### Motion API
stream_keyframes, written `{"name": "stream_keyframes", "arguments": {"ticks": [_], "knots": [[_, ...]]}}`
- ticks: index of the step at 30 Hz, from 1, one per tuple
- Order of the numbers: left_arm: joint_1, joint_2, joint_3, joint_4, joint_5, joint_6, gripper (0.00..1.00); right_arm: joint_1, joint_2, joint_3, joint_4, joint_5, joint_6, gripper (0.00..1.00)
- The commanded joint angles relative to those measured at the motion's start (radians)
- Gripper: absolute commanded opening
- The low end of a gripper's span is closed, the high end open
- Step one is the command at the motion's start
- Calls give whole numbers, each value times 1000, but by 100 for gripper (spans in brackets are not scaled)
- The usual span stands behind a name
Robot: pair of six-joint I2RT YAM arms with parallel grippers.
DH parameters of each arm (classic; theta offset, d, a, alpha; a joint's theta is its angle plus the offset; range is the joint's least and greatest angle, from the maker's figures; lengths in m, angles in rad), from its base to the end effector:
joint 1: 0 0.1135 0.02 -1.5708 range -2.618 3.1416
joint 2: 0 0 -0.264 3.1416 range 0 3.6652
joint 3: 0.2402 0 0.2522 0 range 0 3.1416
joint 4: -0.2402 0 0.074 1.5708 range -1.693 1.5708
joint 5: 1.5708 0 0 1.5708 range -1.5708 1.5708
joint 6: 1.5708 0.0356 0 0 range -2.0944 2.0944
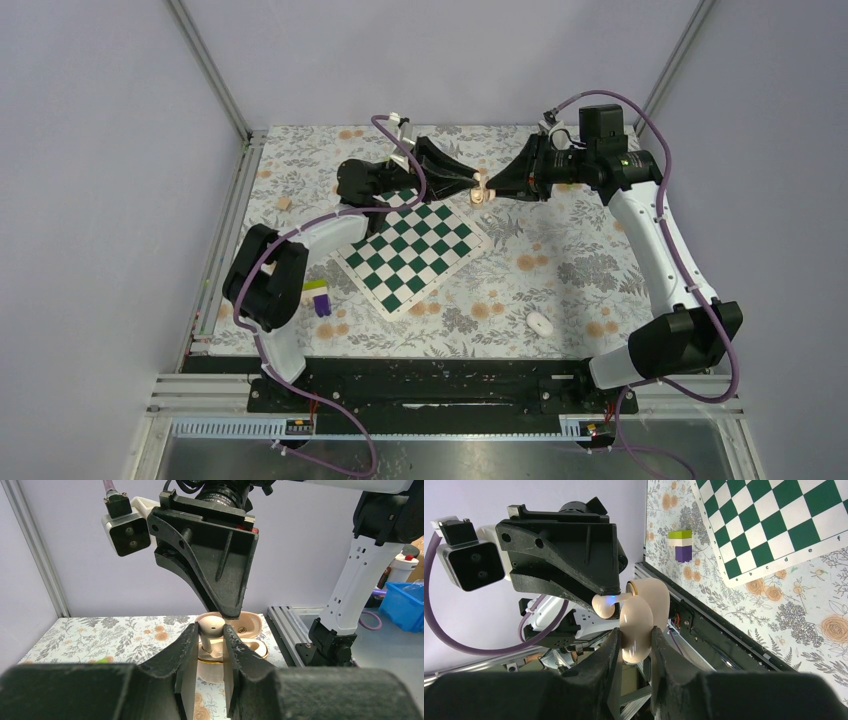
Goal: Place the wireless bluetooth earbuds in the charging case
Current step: Place the earbud in the charging case.
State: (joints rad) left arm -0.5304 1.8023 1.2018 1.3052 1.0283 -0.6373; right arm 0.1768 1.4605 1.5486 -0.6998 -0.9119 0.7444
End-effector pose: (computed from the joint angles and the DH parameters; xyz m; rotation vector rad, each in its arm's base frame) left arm 0.3184 -0.2221 0.3414 1.0108 0.9218 -1.4415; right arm 0.2983 0.0819 0.4022 0.0784 2.2998 1.4950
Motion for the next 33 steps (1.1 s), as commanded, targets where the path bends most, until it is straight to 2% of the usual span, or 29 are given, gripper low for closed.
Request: {"name": "stream_keyframes", "arguments": {"ticks": [1,18,26,33], "knots": [[4,5,-6,45,78,-25,0,3,-53,10,87,-40,19,0],[4,39,28,106,125,-114,0,3,-69,8,109,-44,28,0],[5,10,-8,101,101,-78,0,3,-91,-73,293,-60,178,0],[6,11,-12,101,103,-74,0,-6,-103,-85,319,-46,219,0]]}}
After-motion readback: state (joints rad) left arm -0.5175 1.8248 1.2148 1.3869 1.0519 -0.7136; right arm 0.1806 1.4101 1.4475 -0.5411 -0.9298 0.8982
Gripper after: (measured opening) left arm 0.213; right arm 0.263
